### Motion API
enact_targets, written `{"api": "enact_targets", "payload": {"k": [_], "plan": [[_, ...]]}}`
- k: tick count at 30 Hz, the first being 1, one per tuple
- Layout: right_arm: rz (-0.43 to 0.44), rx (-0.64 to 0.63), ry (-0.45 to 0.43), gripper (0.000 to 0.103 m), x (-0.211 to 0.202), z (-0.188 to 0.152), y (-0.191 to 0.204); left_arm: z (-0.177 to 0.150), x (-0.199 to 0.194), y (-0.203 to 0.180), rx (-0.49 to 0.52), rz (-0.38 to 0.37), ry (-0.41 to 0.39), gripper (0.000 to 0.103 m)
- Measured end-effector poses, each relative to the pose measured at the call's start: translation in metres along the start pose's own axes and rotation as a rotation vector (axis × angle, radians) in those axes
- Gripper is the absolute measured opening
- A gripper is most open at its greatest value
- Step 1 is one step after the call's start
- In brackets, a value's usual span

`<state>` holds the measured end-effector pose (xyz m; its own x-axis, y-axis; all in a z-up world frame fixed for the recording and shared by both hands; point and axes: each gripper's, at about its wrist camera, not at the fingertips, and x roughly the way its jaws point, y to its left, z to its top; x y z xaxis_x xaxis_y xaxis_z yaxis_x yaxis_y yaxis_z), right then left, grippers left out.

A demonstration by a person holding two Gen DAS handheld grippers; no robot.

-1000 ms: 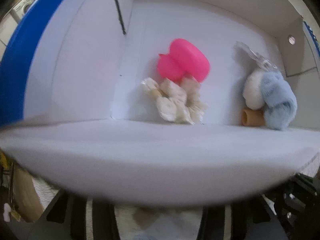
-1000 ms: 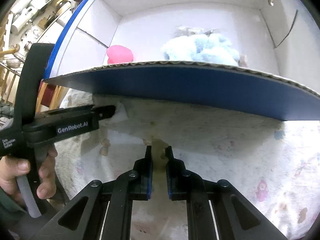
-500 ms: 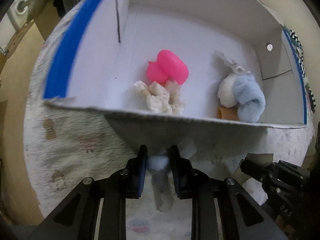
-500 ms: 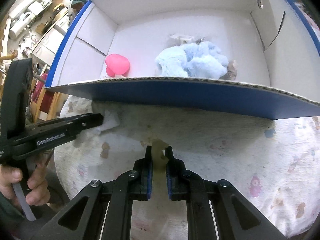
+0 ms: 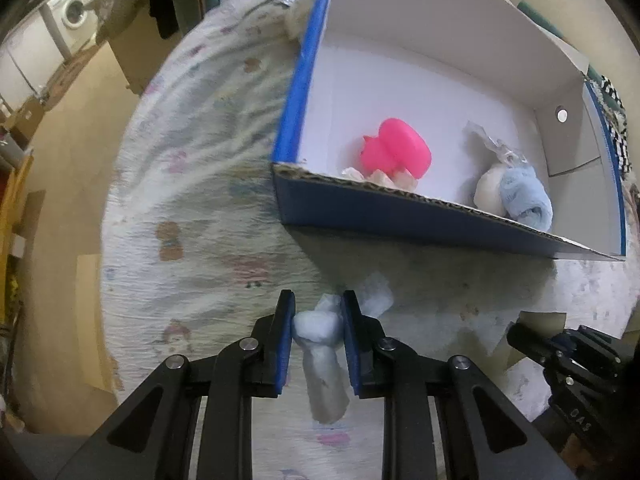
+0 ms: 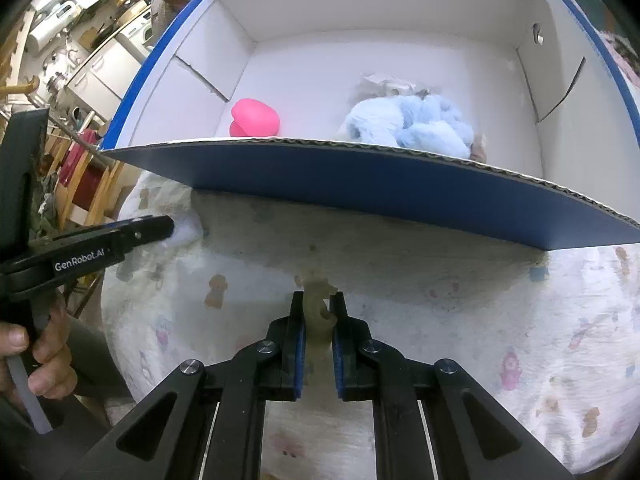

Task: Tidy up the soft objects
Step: 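Grasp the white sock with the left gripper while the right grasps the beige translucent piece, then carry the white sock and beige piece over the box with both grippers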

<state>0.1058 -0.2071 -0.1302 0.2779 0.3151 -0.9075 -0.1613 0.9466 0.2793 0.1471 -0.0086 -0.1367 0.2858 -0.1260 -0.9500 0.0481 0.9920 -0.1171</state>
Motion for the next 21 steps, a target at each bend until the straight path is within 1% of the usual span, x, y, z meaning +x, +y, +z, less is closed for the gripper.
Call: {"api": "enact_targets", "payload": {"k": [2,4,9,13,18,21], "plan": [[-0.011,-0.013,-0.001,0.013,0.0,-0.001,0.003,-0.002,-0.002,-0.002,0.004,0.025,-0.013,0.021],[-0.023,-0.028,0.0,0.013,0.002,-0.002,0.007,-0.004,-0.007,0.011,0.0,0.037,-0.018,0.021],[-0.029,-0.044,-0.013,0.013,0.0,-0.002,0.015,-0.008,-0.013,0.018,-0.008,0.08,-0.041,0.021],[-0.002,-0.052,-0.051,0.013,-0.012,-0.001,0.021,-0.012,-0.022,0.011,0.0,0.083,-0.072,0.021],[0.017,-0.069,-0.113,0.013,-0.035,0.0,0.026,-0.017,-0.046,0.008,0.002,0.092,-0.13,0.021],[0.04,-0.055,-0.145,0.013,-0.048,0.001,0.023,-0.022,-0.066,0.008,0.002,0.122,-0.178,0.021]]}}
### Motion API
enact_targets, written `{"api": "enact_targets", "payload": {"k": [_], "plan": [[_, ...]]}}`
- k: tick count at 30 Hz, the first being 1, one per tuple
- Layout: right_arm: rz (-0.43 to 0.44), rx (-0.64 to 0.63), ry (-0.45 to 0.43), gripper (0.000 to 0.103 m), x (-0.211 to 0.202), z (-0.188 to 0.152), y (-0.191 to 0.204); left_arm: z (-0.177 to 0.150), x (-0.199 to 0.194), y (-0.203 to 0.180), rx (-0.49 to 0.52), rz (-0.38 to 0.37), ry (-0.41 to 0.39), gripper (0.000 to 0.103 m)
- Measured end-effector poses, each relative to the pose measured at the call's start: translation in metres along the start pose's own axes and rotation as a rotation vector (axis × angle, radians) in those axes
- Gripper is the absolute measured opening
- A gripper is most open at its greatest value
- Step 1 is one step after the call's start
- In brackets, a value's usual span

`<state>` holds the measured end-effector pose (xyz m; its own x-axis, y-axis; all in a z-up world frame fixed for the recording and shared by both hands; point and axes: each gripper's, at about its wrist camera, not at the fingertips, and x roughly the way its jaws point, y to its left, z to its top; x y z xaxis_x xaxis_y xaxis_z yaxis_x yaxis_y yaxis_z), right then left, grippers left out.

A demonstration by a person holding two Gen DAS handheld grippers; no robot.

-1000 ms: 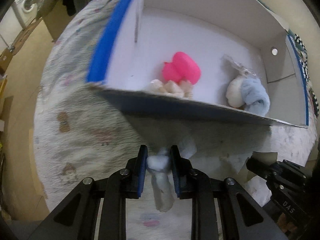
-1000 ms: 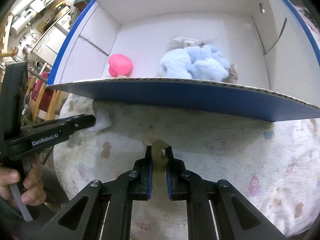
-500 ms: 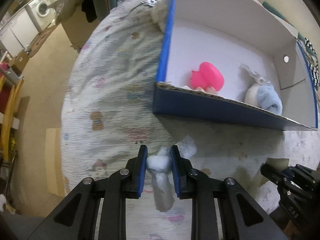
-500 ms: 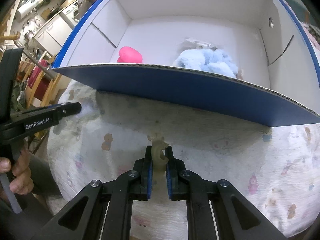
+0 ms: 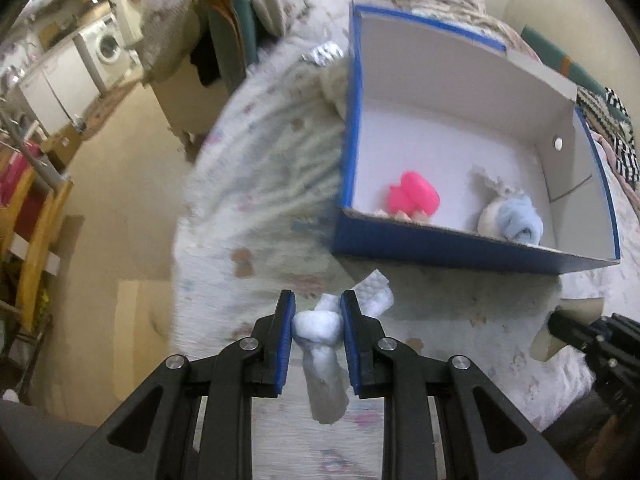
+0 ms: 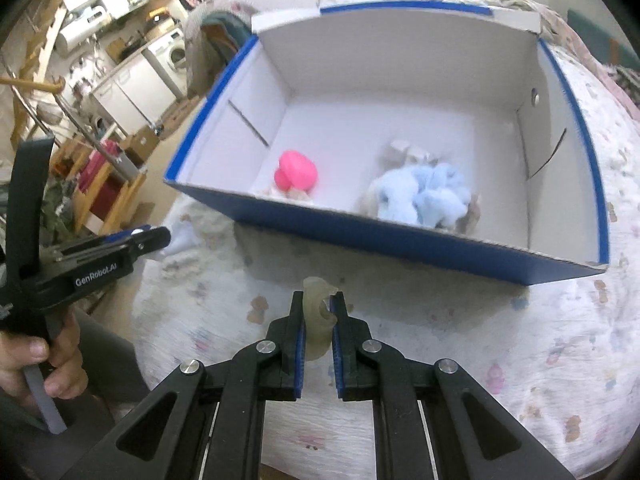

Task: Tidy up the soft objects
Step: 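Carry the white sock and beige piece over the box with both grippers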

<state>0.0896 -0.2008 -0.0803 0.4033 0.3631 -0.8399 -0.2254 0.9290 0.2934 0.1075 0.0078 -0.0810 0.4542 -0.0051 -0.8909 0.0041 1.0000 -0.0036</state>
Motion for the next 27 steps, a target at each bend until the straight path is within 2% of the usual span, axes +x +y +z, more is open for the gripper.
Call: {"api": "enact_targets", "payload": {"k": [7,10,17,27], "plan": [[0.021,0.008,-0.09,0.013,-0.027,0.009,-0.004,0.005,-0.04,0.003,-0.029,0.047,-0.135,0.021],[0.029,0.019,-0.123,0.013,-0.037,0.014,-0.008,0.012,-0.052,-0.001,-0.033,0.039,-0.174,0.021],[0.027,0.051,-0.177,0.013,-0.05,0.021,-0.018,0.024,-0.069,-0.014,-0.025,0.011,-0.222,0.021],[0.033,0.064,-0.233,0.013,-0.064,0.035,-0.029,0.05,-0.063,-0.034,0.012,0.015,-0.229,0.021]]}}
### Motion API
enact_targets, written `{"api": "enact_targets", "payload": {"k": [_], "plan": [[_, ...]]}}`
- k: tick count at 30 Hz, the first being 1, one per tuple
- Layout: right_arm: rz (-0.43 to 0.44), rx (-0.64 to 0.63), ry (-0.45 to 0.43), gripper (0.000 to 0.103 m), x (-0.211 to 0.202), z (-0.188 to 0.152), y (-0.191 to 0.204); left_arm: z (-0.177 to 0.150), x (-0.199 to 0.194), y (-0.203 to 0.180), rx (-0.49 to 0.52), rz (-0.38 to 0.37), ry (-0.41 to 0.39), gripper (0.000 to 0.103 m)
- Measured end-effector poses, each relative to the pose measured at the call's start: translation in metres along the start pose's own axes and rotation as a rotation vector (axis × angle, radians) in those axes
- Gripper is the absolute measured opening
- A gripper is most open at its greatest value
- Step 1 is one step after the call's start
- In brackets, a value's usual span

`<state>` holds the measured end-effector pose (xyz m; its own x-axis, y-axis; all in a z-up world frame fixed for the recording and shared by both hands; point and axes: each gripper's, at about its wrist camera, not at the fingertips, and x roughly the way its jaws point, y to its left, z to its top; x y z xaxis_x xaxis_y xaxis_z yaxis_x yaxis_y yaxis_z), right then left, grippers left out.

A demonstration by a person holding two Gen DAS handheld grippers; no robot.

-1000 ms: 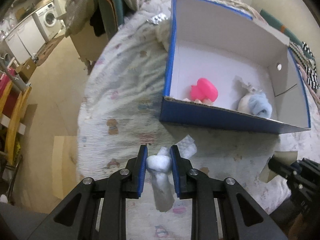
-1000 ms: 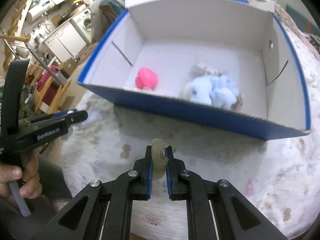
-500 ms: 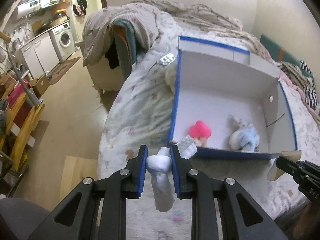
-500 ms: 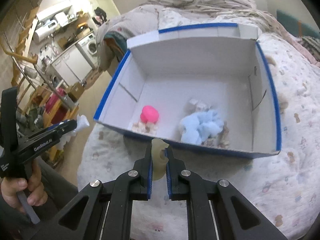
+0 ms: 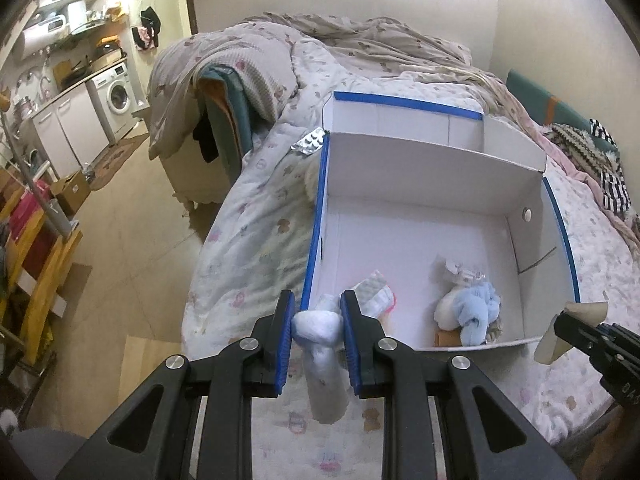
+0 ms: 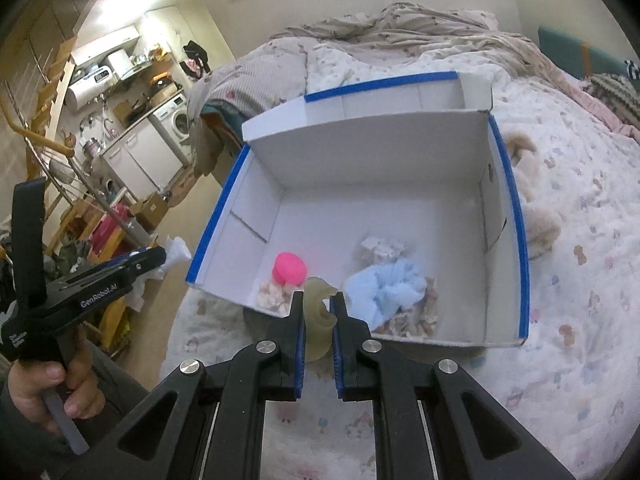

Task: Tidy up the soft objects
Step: 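Carry the white sock and beige piece over the box with both grippers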

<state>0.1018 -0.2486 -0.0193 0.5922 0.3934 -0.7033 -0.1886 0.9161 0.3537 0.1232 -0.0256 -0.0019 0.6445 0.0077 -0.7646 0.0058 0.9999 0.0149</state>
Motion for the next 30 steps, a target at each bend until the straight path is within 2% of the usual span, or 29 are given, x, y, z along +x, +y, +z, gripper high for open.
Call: {"api": "enact_targets", "payload": {"k": [6,17,28,30], "plan": [[-0.014,-0.005,-0.019,0.013,0.007,0.021,-0.009,0.016,0.01,-0.011,0.029,0.0,-0.006,0.021],[-0.038,0.003,0.02,0.013,0.04,0.049,-0.031,0.043,0.04,-0.03,0.088,-0.001,-0.014,0.021],[-0.068,0.007,0.1,0.013,0.078,0.041,-0.029,0.034,0.087,-0.05,0.14,-0.019,-0.014,0.021],[-0.074,0.009,0.111,0.013,0.082,0.039,-0.031,0.033,0.096,-0.048,0.098,-0.013,0.011,0.021]]}}
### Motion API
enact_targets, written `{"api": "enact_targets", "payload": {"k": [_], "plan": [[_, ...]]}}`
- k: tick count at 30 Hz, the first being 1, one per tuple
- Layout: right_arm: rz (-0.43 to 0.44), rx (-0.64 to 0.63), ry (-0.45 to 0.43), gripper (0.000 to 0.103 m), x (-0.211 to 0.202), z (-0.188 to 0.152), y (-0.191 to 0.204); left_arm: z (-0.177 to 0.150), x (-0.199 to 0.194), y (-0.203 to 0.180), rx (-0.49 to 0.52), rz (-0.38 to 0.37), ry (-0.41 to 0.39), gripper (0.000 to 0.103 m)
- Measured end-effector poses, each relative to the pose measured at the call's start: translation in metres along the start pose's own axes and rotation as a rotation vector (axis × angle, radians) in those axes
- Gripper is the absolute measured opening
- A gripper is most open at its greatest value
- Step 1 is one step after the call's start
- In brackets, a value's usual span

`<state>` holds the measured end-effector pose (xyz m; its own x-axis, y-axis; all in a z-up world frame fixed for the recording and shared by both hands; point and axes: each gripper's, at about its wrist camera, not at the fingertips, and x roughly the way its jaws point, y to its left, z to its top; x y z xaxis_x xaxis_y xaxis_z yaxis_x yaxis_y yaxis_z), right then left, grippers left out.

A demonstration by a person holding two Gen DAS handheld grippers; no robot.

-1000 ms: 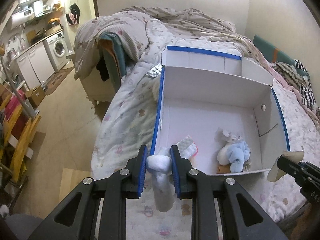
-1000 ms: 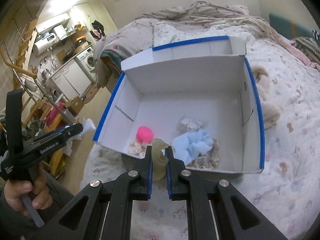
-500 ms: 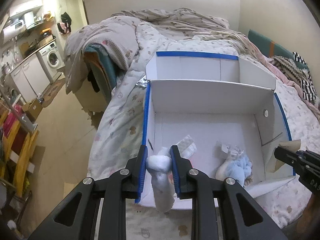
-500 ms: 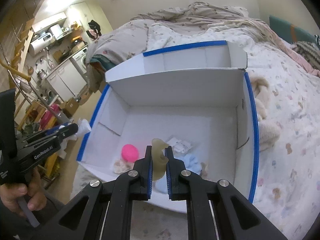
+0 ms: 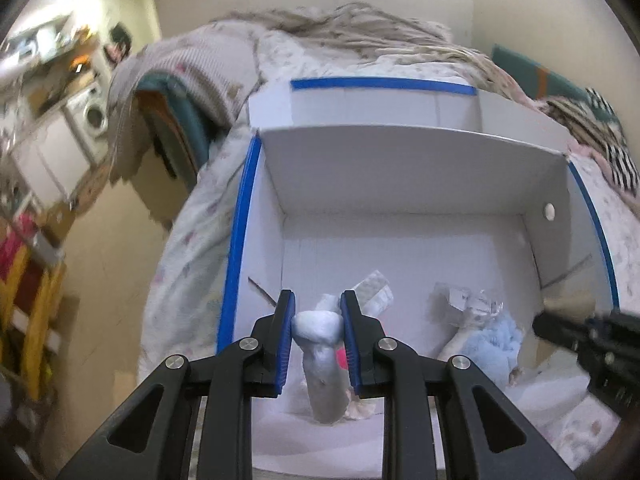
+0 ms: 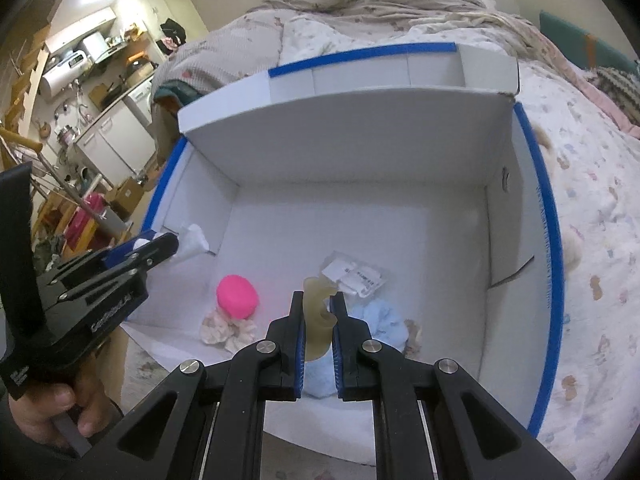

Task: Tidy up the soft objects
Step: 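Carry the white sock and beige piece over the box with both grippers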

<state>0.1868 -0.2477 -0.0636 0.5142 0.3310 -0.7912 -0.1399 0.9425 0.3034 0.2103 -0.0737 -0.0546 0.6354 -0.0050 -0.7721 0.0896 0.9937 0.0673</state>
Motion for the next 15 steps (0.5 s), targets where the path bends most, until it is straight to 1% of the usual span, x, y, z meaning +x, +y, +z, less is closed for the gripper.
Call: {"api": "enact_targets", "payload": {"k": [2,4,8,11,15], "plan": [[-0.013,0.004,0.011,0.013,0.005,-0.001,-0.002,0.002,0.007,0.002,-0.025,-0.015,0.013,0.021],[-0.029,0.007,0.024,0.013,0.01,-0.003,-0.006,0.006,0.011,0.0,-0.023,-0.01,0.011,0.021],[-0.092,0.005,0.05,0.013,0.021,-0.005,-0.01,0.01,0.017,-0.003,-0.017,-0.008,0.003,0.021],[-0.109,0.006,0.064,0.013,0.027,-0.006,-0.011,0.008,0.023,-0.004,-0.006,0.012,0.007,0.021],[-0.11,0.005,0.075,0.013,0.03,-0.005,-0.01,0.005,0.029,-0.003,-0.014,-0.004,0.037,0.022]]}}
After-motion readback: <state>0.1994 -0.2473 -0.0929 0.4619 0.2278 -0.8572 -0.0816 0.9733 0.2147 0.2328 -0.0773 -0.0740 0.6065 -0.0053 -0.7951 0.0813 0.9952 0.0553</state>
